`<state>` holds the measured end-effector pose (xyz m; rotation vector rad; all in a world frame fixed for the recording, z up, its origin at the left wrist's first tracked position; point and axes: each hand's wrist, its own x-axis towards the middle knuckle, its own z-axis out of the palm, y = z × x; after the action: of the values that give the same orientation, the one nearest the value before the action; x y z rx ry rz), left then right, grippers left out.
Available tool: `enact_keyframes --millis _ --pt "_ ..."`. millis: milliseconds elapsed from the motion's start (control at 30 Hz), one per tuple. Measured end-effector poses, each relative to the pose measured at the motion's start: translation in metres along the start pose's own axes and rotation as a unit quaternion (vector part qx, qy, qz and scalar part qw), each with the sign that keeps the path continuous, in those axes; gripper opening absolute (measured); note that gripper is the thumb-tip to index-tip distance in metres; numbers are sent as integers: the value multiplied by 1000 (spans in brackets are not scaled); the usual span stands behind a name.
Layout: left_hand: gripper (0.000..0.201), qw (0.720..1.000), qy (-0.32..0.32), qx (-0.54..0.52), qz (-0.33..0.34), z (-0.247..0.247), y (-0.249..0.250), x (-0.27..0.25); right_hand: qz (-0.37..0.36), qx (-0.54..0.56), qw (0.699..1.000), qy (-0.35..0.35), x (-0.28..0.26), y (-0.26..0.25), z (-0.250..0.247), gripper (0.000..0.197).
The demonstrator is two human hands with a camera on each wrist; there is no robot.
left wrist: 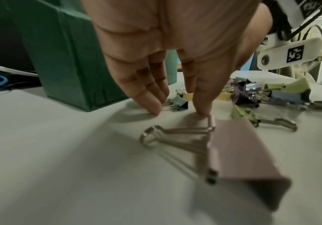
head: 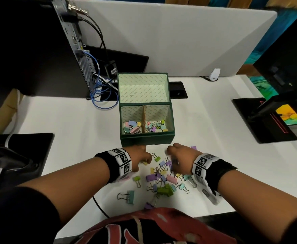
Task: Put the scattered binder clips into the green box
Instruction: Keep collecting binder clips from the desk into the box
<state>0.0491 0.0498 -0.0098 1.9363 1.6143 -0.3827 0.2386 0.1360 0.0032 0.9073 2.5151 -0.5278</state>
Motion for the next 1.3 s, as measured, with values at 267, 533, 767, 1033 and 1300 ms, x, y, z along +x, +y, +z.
enact_keyframes --millis 267,533,767,1033,1300 --pt "25 1000 5 -6 3 -4 5 7 -54 -48 997 -42 3 -9 2 52" --pt "20 1000 10 -13 10 -3 6 9 -35 -8 999 1 9 -5 1 35" --pt "19 1000 8 -14 6 -4 6 7 -52 -16 998 30 8 -4 2 26" --pt "42 1000 17 -8 16 -4 9 8 -38 -9 999 21 15 -1 3 27" --pt "23 1000 11 1 18 -6 13 11 -38 45 997 51 16 8 5 29"
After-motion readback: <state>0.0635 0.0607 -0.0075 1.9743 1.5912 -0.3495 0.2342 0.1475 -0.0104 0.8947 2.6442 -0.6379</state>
